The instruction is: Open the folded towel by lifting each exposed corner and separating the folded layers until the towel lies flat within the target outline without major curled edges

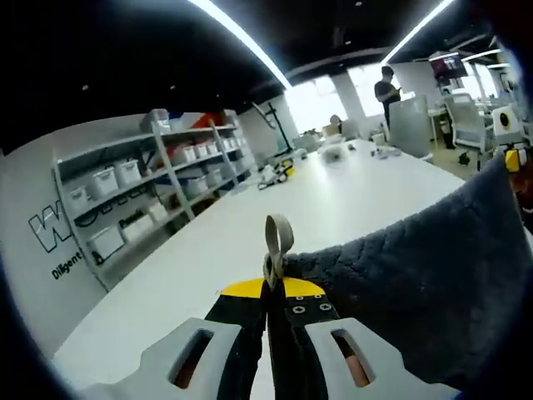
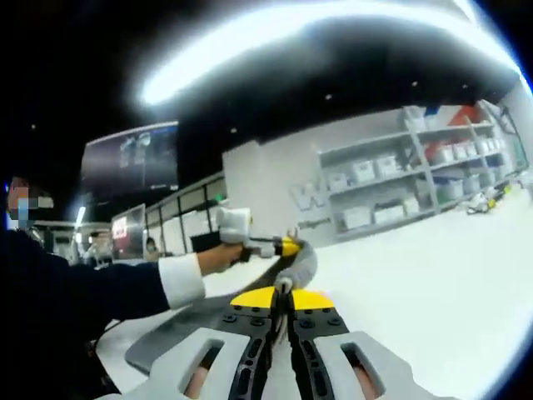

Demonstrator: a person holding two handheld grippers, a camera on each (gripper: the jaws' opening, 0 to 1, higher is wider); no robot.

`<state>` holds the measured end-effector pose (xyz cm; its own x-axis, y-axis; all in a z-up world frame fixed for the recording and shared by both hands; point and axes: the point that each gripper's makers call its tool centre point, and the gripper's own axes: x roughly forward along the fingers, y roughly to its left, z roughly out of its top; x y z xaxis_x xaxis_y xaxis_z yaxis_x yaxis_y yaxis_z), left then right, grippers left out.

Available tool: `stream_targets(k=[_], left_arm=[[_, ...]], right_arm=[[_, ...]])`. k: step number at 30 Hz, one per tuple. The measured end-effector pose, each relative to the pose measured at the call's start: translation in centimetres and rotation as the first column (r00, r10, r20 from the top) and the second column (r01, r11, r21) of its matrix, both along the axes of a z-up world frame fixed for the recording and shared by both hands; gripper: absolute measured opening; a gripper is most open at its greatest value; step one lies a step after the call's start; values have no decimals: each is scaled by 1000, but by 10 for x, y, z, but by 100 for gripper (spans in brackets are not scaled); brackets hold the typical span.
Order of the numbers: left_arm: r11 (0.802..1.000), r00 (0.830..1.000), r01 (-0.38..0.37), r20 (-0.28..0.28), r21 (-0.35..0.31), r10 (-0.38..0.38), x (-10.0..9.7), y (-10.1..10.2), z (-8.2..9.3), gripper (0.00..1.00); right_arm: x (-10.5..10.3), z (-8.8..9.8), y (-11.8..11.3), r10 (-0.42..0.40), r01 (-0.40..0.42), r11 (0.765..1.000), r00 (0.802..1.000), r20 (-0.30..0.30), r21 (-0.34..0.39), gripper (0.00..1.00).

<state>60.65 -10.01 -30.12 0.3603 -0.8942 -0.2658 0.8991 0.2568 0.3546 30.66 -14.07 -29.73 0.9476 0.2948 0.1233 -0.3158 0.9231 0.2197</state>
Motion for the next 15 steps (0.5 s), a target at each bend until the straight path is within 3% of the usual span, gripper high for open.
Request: stream_targets(k=[9, 15], left_arm=[[994, 997, 78, -15, 79, -77, -12, -35, -26, 4], [987, 994, 110, -36, 114, -107, -11, -48, -42, 4]], right_arm=[[-7, -13, -11, -41, 41, 999, 999, -35, 2, 0], [-8, -23, -16, -66, 65, 998, 996, -57, -22, 0]])
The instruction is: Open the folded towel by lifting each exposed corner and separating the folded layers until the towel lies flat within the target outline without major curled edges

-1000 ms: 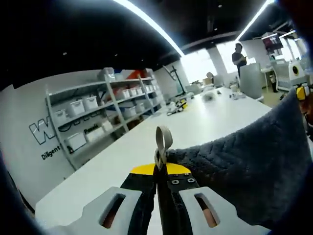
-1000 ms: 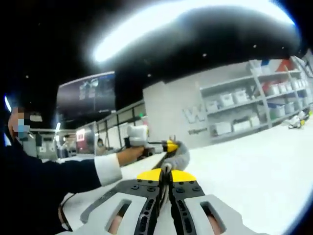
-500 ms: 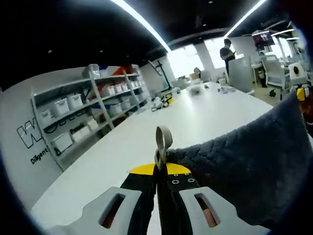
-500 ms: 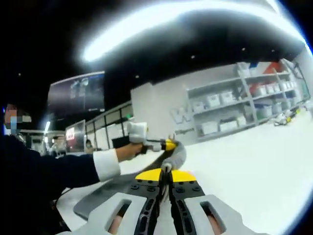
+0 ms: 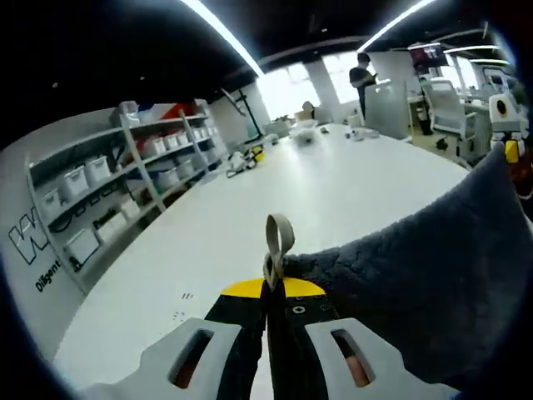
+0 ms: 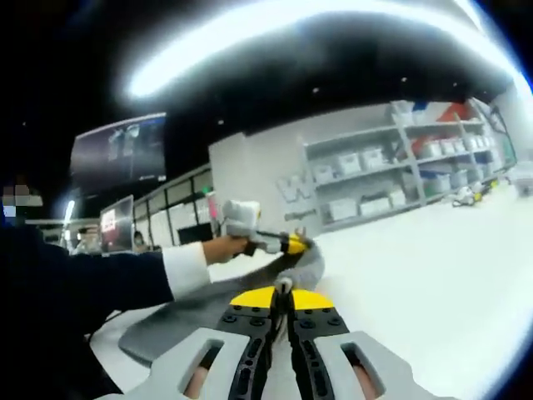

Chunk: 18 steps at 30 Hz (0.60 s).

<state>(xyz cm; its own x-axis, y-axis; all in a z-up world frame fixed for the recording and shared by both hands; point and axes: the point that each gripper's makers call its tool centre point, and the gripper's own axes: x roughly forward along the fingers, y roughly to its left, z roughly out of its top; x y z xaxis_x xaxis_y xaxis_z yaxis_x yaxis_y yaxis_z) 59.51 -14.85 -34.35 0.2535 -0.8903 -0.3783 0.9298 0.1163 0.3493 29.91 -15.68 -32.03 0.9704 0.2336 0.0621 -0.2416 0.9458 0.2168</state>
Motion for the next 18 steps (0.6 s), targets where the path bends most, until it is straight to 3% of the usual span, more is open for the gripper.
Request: stream_targets(k=[4, 8, 18], left_arm=[[1000, 999, 20, -42, 3, -20, 0, -4, -10, 5], [1000, 997, 17, -70, 1, -17, 4, -6, -22, 5], [1000, 995, 19, -97, 8, -18, 4, -14, -38, 6]], right_arm=[[1, -4, -4, -8, 8, 1000, 1000, -11, 5, 0], [3, -14, -8, -56, 56, 998, 998, -15, -36, 0], [5, -32, -9, -68, 63, 995, 996, -61, -80, 1]])
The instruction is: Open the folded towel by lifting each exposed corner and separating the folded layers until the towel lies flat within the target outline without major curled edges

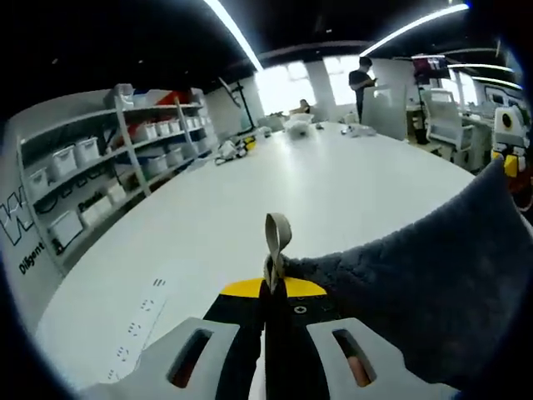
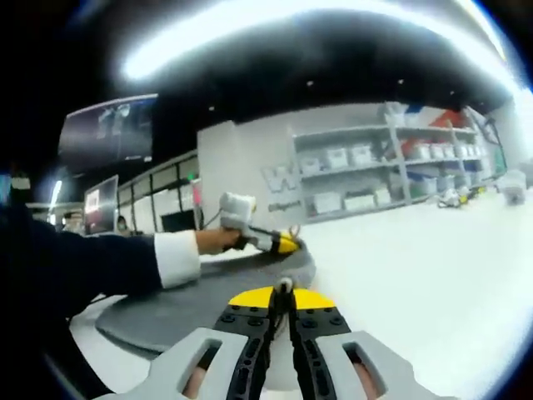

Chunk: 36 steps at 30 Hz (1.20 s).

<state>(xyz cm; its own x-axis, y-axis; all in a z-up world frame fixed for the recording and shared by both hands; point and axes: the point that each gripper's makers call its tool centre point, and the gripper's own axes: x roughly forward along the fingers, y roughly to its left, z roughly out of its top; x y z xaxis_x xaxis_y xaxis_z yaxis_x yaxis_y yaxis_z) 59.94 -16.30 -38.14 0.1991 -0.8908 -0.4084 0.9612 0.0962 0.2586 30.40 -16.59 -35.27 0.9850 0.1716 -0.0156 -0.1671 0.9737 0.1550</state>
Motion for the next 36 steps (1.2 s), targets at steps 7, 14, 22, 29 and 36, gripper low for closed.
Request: stream_targets(k=[7, 14, 22, 29, 36], left_arm=[[1000, 1000, -6, 7, 23, 5, -3, -3, -7, 6], [1000, 1000, -19, -18, 20, 19, 10, -8, -7, 7], [997, 999, -34, 22, 75, 33, -5, -11, -22, 9], [995, 998, -56, 15, 85, 55, -18, -18, -27, 9], [996, 997, -65, 32, 69, 63, -26, -17, -24, 13]], right_arm=[[-4, -16, -4, -11, 10, 999, 999, -34, -53, 1], [-7, -27, -7, -26, 23, 996, 999, -45, -85, 1], [-9, -36, -10, -30, 25, 997, 998, -63, -76, 1], [-12, -36, -13, -36, 29, 995, 998, -60, -99, 1], [-13, -37, -23, -46, 39, 992, 997, -58, -117, 4]])
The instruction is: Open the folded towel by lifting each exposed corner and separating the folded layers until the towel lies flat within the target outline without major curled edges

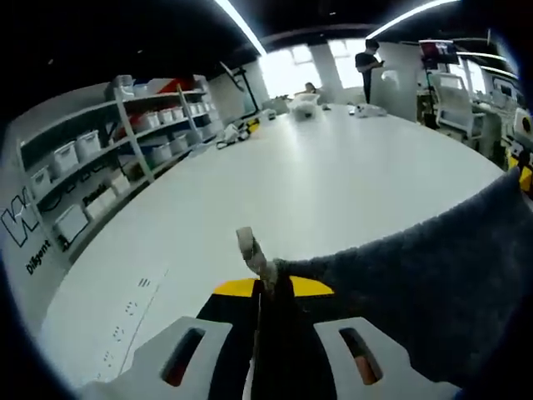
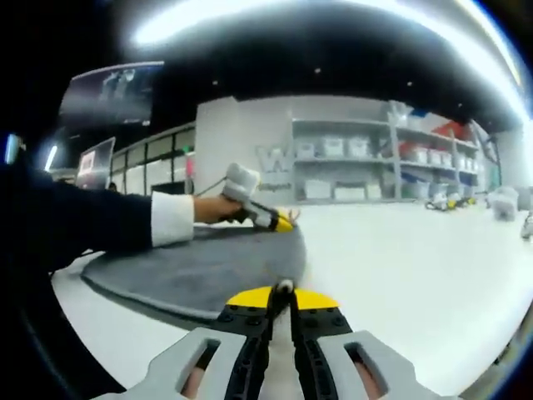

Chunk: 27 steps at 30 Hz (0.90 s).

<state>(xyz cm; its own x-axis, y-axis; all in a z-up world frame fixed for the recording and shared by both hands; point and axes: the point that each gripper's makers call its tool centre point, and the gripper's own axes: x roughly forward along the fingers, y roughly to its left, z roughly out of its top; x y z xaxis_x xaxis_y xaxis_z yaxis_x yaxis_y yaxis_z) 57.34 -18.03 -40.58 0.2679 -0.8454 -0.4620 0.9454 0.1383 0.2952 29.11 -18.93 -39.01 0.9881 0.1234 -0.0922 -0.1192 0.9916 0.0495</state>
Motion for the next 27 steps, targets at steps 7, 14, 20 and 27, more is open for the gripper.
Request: stream_targets(k=[7, 14, 20, 27], left_arm=[[999, 999, -38, 8, -36, 38, 2, 11, 11, 28], [995, 997, -51, -68, -89, 45, -8, 33, 25, 44], [992, 992, -75, -105, -100, 64, -21, 60, 28, 64], [960, 964, -128, -257, -249, 62, -37, 75, 48, 74]], right_arm=[[-1, 3, -15, -30, 31, 997, 999, 17, -75, 16], [1, 20, -14, 1, 10, 989, 998, 69, -150, 24], [13, 17, 10, 141, -131, 950, 990, 14, -283, 41], [24, 22, 20, 234, -225, 924, 972, -7, -310, 59]])
